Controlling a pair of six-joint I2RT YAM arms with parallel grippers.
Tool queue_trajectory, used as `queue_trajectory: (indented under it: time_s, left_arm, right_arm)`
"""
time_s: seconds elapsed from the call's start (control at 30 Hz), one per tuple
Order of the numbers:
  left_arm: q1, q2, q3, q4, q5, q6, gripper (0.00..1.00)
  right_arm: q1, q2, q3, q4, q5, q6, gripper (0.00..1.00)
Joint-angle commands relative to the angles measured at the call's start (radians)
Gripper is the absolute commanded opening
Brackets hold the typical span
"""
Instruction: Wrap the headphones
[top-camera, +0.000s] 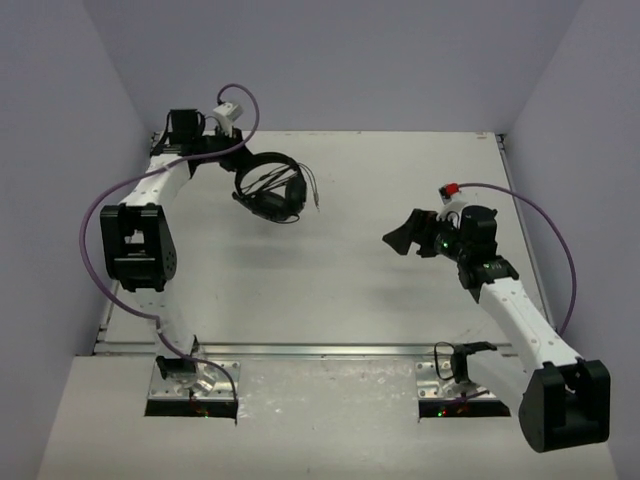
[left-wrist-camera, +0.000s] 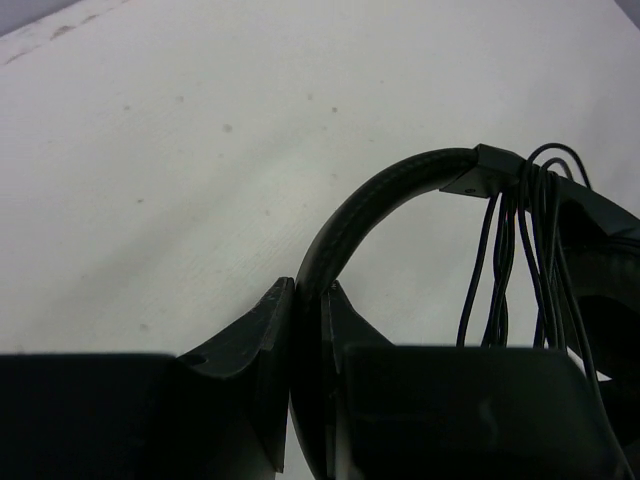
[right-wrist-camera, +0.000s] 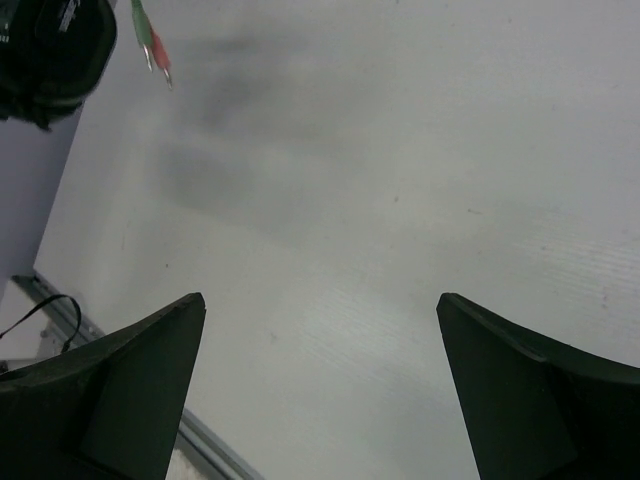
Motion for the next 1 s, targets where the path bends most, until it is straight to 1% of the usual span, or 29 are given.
queue_trajectory:
  time_s: [0.0, 0.03, 0.07, 0.13, 0.2, 0.27, 0.33, 0.47, 0.57, 0.6, 0.67, 0.7, 0.87, 0.9, 0.97]
  left_arm:
    - [0.108, 0.014, 0.079, -0.021, 0.123, 0.071, 0.0]
    - [0.146, 0.024, 0.09, -0.021, 0.126, 0.071, 0.0]
    - [0.16, 0.049, 0.099, -0.019, 0.105, 0.053, 0.0]
    - [0.188, 0.069, 0.111, -0.018, 0.035, 0.033, 0.0]
    - [0.19, 0.072, 0.082, 0.014, -0.216, -0.024, 0.0]
    - [0.19, 0.072, 0.068, 0.054, -0.35, -0.066, 0.0]
    - [0.202, 0.084, 0.062, 0.068, -0.444, -0.104, 0.0]
    - [0.257, 0.136, 0.093, 0.12, -0.484, -0.181, 0.0]
    - [0.3, 0.193, 0.134, 0.156, -0.542, -0.221, 0.0]
    - [0.317, 0.216, 0.134, 0.18, -0.546, -0.251, 0.0]
    - [0.329, 0.245, 0.153, 0.246, -0.535, -0.259, 0.0]
    - [0.34, 0.286, 0.171, 0.257, -0.532, -0.27, 0.0]
    - [0.346, 0.428, 0.324, 0.285, -0.513, -0.262, 0.0]
    - [0.346, 0.475, 0.382, 0.28, -0.535, -0.261, 0.0]
    - [0.346, 0.524, 0.444, 0.262, -0.541, -0.253, 0.0]
  right_arm:
    - [0.009, -0.063, -0.07, 0.035, -0.126, 0.06, 0.99]
    - [0.013, -0.082, -0.081, 0.043, -0.142, 0.08, 0.99]
    - [0.018, -0.091, -0.1, 0.047, -0.157, 0.086, 0.99]
    - [0.039, -0.114, -0.111, 0.049, -0.192, 0.088, 0.99]
    - [0.058, -0.135, -0.119, 0.032, -0.195, 0.06, 0.99]
    - [0.061, -0.148, -0.122, 0.021, -0.194, 0.046, 0.99]
    - [0.063, -0.158, -0.13, 0.032, -0.197, 0.046, 0.99]
    - [0.064, -0.163, -0.147, 0.06, -0.244, 0.068, 0.99]
    - [0.067, -0.171, -0.164, 0.066, -0.24, 0.072, 0.99]
    - [0.069, -0.171, -0.167, 0.067, -0.237, 0.068, 0.99]
    - [0.069, -0.162, -0.173, 0.066, -0.232, 0.06, 0.99]
    - [0.069, -0.16, -0.174, 0.064, -0.231, 0.06, 0.99]
    - [0.073, -0.14, -0.196, 0.089, -0.231, 0.068, 0.99]
    - [0.078, -0.131, -0.199, 0.098, -0.231, 0.069, 0.99]
    - [0.086, -0.122, -0.2, 0.104, -0.229, 0.074, 0.99]
